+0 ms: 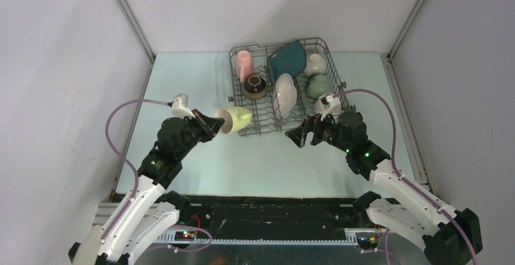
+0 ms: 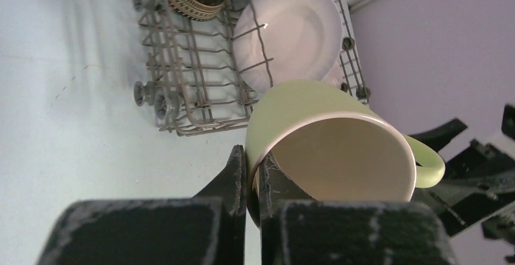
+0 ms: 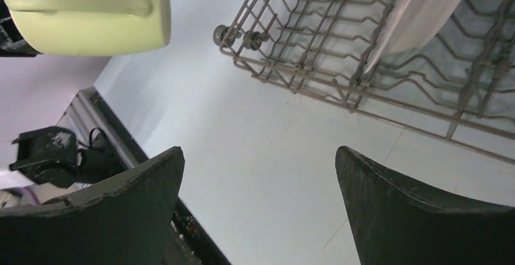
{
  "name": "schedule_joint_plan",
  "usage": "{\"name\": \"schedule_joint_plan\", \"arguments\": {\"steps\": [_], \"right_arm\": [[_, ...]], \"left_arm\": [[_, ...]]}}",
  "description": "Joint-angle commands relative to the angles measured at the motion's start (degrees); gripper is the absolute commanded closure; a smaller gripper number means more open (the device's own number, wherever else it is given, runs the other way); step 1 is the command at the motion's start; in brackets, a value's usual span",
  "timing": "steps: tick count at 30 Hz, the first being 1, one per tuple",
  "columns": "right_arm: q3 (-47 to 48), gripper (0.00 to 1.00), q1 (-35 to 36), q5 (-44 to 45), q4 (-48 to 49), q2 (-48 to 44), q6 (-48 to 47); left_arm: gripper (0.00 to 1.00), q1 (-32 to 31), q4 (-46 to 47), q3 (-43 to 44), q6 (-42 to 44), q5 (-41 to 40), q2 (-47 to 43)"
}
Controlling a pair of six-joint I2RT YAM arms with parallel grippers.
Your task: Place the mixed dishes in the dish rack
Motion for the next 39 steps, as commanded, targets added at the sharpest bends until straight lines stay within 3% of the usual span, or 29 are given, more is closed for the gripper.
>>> {"name": "schedule_joint_plan", "arguments": {"steps": [1,10,17,26,29,32,39], "right_arm": [[3.2,0.02,-1.7,-7.3,-5.3,-2.4,2.5],[6.6,0.0,-3.5,-14.8,-13.3,-2.7,5.5],[9.8,0.01,-3.8,-19.0,-15.8,-1.8,6.4],[10.4,0.0,-4.0,-29.2,-11.6,-0.3,13.3],[10.4,0.0,-4.0,-31.0,-10.1,-0.2,15.5],[10.4,0.04,-3.6,-34.3,-7.0,1.2,19.7],[10.4,0.11,2.3,-32.1,2.2,4.8,28.2]], "left_arm": [[1.0,-2.1,13.0,-1.3,8.9,0.3,-1.2],[1.0,-2.3,26.8,-8.6,22.6,9.4,-9.5],[1.0,-2.7,36.5,-10.1,27.7,18.5,-7.9],[1.0,-5.6,56.7,-13.8,34.5,18.9,-1.7],[1.0,-6.8,67.5,-15.9,38.2,18.0,0.5],[1.0,-7.1,74.8,-17.5,42.3,22.1,3.0],[1.0,-7.5,90.3,-20.9,43.8,26.5,8.4]]}}
